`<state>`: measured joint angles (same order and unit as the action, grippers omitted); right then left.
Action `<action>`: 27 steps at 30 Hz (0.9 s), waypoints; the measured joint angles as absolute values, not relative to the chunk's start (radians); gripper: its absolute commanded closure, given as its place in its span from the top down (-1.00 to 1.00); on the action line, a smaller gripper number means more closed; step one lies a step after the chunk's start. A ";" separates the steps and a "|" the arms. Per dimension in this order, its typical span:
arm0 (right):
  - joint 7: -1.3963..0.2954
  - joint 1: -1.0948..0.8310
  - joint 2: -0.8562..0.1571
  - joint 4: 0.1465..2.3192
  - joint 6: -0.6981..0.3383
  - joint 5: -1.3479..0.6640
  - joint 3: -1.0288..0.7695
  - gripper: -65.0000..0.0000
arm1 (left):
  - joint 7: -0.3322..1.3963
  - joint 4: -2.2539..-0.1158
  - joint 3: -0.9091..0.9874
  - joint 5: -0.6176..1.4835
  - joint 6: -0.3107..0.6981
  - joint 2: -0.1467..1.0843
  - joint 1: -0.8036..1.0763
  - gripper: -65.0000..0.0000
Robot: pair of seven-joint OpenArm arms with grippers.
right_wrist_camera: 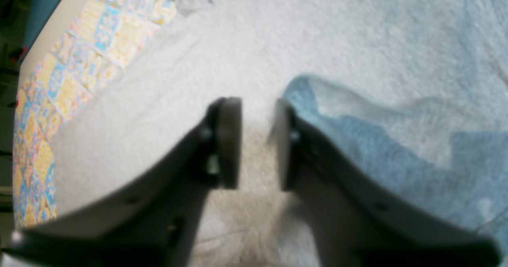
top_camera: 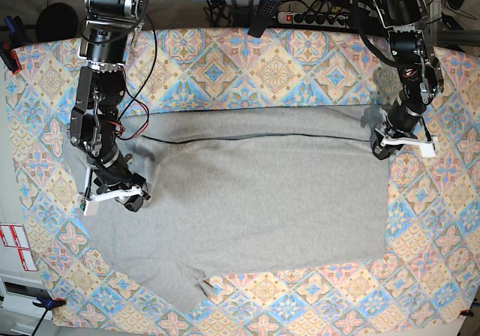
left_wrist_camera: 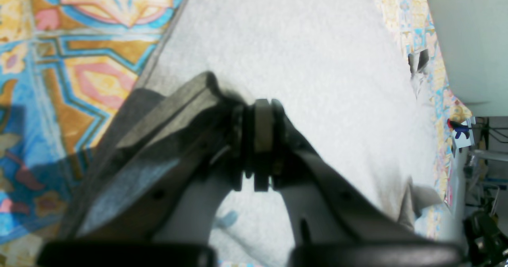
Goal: Fold the T-shirt properly
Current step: 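Release the shoulders and move both grippers to the shirt's side edges, then grasp the shirt's side edges with both grippers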
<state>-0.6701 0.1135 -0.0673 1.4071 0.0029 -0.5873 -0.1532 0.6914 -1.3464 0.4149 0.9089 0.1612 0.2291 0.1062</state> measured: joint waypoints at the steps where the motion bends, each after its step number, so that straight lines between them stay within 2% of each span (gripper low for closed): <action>1: -0.675 0.097 -0.075 1.423 0.002 -0.590 -0.152 -0.30 | 0.694 -1.353 0.415 0.908 0.156 0.230 0.113 -0.61; 3: -0.679 0.058 -0.093 1.459 0.006 -0.585 -0.151 -0.24 | 0.695 -1.402 0.415 0.909 0.157 0.230 0.146 -0.33; 5: -0.679 0.012 -0.112 1.509 0.006 -0.583 -0.155 -0.24 | 0.691 -1.460 0.415 0.909 0.160 0.232 0.184 -0.17; 10: -0.678 -0.111 -0.156 1.666 0.003 -0.589 -0.155 -0.24 | 0.690 -1.574 0.415 0.920 0.162 0.233 0.287 -0.20; 16: -0.682 -0.264 -0.178 1.753 0.004 -0.588 -0.156 -0.24 | 0.699 -1.593 0.416 0.921 0.154 0.209 0.393 -0.21; 21: -0.678 -0.297 -0.172 1.767 0.002 -0.591 -0.155 -0.24 | 0.692 -1.591 0.415 0.932 0.158 0.193 0.415 -0.21; 27: -0.678 -0.299 -0.173 1.768 0.002 -0.592 -0.155 -0.24 | 0.691 -1.477 0.416 0.932 0.162 0.185 0.384 -0.21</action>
<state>-0.6777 -0.2985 -0.1726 1.7676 0.0017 -0.5919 -0.1551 0.6910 -1.4765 0.4156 0.9318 0.1623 0.1852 0.3840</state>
